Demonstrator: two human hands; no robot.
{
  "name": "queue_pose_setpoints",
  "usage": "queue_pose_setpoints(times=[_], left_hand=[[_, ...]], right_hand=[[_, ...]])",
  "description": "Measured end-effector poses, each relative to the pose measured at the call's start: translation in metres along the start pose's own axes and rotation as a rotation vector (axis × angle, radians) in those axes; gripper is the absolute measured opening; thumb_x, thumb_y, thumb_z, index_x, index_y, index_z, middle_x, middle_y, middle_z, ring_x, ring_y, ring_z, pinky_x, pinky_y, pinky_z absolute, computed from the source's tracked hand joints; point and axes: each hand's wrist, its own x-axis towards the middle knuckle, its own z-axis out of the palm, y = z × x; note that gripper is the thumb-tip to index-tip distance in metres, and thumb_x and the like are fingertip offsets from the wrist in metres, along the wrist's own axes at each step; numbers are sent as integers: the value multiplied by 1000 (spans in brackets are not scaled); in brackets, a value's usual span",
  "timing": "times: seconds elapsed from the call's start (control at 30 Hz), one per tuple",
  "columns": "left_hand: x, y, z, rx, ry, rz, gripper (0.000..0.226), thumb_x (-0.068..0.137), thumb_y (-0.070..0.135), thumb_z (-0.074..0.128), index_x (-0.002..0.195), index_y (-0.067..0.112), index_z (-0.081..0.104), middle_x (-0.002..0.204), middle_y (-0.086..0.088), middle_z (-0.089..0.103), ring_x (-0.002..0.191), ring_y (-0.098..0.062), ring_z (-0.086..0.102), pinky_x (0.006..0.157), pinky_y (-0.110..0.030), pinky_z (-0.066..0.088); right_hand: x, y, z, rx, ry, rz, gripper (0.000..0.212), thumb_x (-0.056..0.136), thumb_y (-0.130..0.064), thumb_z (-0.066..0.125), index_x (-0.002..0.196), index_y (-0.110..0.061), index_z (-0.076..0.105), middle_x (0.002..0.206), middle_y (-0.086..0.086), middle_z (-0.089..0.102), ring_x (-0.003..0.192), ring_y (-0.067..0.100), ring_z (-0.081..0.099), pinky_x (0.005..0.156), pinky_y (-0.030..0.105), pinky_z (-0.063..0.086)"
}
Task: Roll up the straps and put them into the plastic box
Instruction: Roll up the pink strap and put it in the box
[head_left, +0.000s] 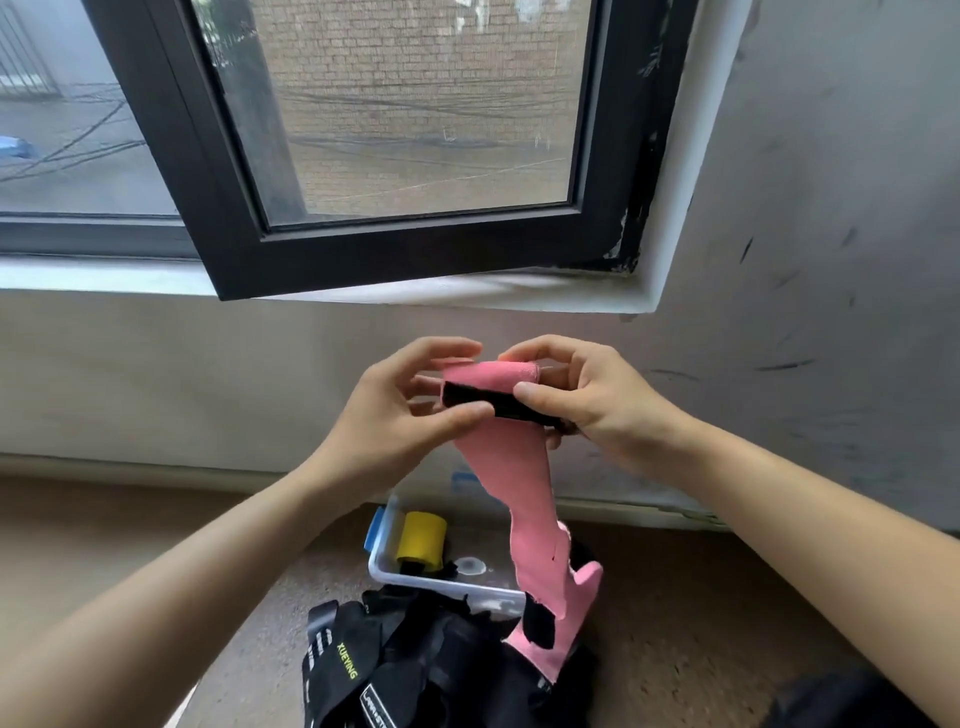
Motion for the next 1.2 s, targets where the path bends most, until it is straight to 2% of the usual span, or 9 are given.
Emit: queue_pose_setpoints(times=[0.13, 0.3, 0.4, 0.53, 0.7, 0.9, 1.0, 1.1, 1.2], left_hand=[[-1, -3, 2, -16, 19, 79, 41, 79, 19, 81, 118, 12, 71, 102, -4, 77, 89, -16, 72, 79, -31, 60], [3, -12, 6, -26, 91, -27, 16, 85, 14, 81, 100, 13, 75, 84, -2, 76, 76, -14, 70, 60, -30, 57], [6, -20, 12, 2, 135, -90, 15, 84, 24, 85, 94, 18, 75, 83, -3, 76, 83, -23, 74, 68, -41, 58], [8, -20, 19, -17, 153, -104, 13, 81, 27, 87, 88, 20, 78, 80, -4, 77, 85, -30, 75, 72, -47, 59], [12, -18, 23, -35, 88, -147, 11, 89, 23, 78, 98, 17, 78, 84, -2, 78, 75, -11, 70, 64, -33, 57], [14, -8, 12, -8, -122, -213, 16, 103, 17, 59, 116, 18, 69, 93, -19, 73, 71, -14, 69, 55, -26, 56], [13, -5, 9, 22, -130, -219, 22, 102, 11, 60, 118, 23, 70, 95, -14, 74, 70, -11, 68, 51, -24, 54], [12, -1, 10, -86, -119, -275, 26, 99, 6, 63, 116, 22, 74, 89, -12, 74, 64, -12, 65, 50, -23, 54], [11, 3, 9, -198, -121, -341, 23, 90, 19, 74, 113, 21, 77, 85, -4, 71, 66, -11, 62, 52, -22, 54]], right_hand=[[2, 5, 5, 60, -31, 42, 22, 100, -17, 63, 121, -10, 67, 81, 9, 68, 63, 15, 56, 51, 26, 47], [2, 9, 6, 61, -42, 80, 25, 99, -24, 63, 121, -13, 69, 88, 9, 65, 51, 16, 52, 49, 25, 53], [-1, 13, 8, 60, -37, 45, 29, 96, -15, 68, 124, -15, 66, 99, 13, 66, 57, 13, 58, 50, 27, 56], [2, 22, 11, 76, 91, 11, 16, 97, -11, 67, 112, -14, 72, 85, 10, 67, 56, 15, 58, 42, 26, 51], [6, 25, 6, 115, 124, 19, 15, 97, -8, 67, 110, -10, 75, 89, 14, 70, 63, 16, 61, 39, 24, 49], [6, 29, 3, 95, 170, 5, 14, 95, -5, 68, 107, -9, 75, 96, 29, 68, 57, 32, 53, 39, 26, 49], [4, 29, 4, 89, 150, -35, 14, 94, 1, 68, 104, -6, 74, 84, 21, 69, 51, 22, 51, 40, 25, 48], [4, 28, 2, 60, 152, -87, 14, 92, 6, 68, 99, -4, 74, 77, 13, 70, 43, 18, 50, 39, 24, 45], [3, 26, 2, -6, 147, -151, 21, 89, 11, 70, 89, -9, 75, 82, 18, 73, 42, 19, 54, 39, 26, 47]])
